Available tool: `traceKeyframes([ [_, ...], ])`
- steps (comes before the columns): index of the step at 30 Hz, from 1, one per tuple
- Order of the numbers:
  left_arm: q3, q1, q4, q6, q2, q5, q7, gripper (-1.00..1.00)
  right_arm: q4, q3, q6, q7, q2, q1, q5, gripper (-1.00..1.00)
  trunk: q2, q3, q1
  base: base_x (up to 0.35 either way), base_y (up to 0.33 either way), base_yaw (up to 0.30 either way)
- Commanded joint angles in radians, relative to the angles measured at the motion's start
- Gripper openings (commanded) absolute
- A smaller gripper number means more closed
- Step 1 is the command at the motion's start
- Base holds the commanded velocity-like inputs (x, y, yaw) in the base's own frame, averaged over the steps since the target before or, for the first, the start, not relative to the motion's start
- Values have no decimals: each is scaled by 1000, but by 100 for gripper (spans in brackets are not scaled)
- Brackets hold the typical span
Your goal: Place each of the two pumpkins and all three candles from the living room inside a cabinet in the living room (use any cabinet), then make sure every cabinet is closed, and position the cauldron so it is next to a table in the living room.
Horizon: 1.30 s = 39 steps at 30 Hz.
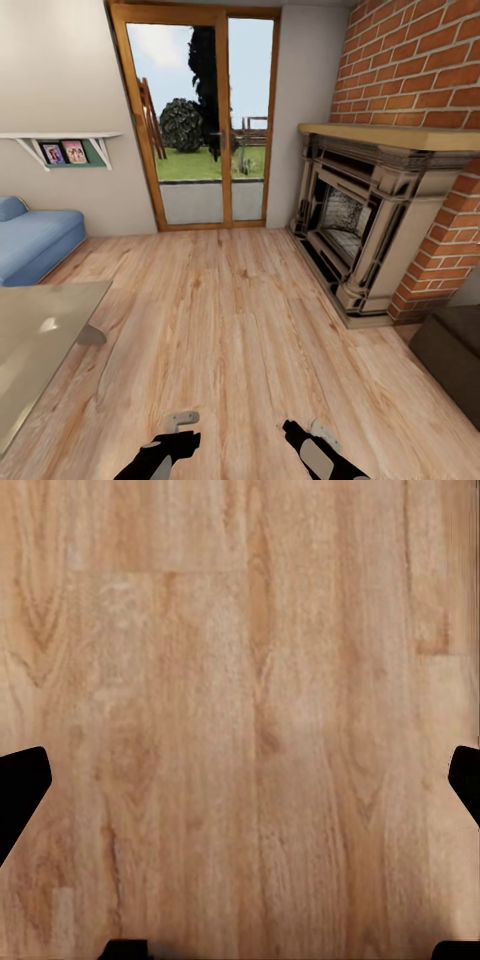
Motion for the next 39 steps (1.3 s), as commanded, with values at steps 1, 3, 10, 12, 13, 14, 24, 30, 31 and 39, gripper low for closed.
traceKeyframes([
  [1, -6, 0, -2, 3, 1, 11, 9, 100, 0, 9, -3, -5, -3, -1, -23, 100, -1, 0, 0, 0, 0, -247],
  [3, -6, -1, -2, 3, 1, 11, 9, 100, 0, 9, -2, -4, -10, -1, -49, 100, -1, 1, 0, 0, 0, -251],
  [10, -6, -1, -3, 4, 1, 11, 9, 100, 0, 9, 0, -6, -14, 0, -69, 100, -1, 4, 0, 0, 0, -262],
  [12, -6, -1, -3, 4, 1, 11, 9, 100, 0, 9, 1, -7, -15, 0, -70, 100, -1, 4, 0, 0, 0, -271],
  [13, -6, -1, -3, 4, 1, 11, 9, 100, 1, 9, 1, -8, -15, -1, -70, 100, -1, 4, 0, 0, 0, -272],
  [14, -6, -1, -3, 4, 1, 11, 9, 100, 1, 9, 1, -8, -15, -1, -71, 100, -1, 3, 0, 0, 0, -272],
  [24, -6, -1, -2, 3, 1, 11, 9, 100, 2, 9, 1, -10, -16, -1, -72, 100, -1, -1, 0, 0, 0, -273],
  [30, -6, -1, -2, 4, 1, 11, 9, 100, 13, 9, 1, -10, -15, -1, -72, 100, -1, -4, 0, 3, 0, -273],
  [31, -6, -1, -2, 4, 1, 11, 9, 100, 23, 9, 1, -10, -15, -1, -72, 100, -1, -4, 0, 49, 0, -273],
  [39, -7, -1, -1, 4, 1, 11, 8, 100, 50, 8, 1, -8, -15, -1, -84, 100, -1, -8, 0, 171, 0, -272],
])
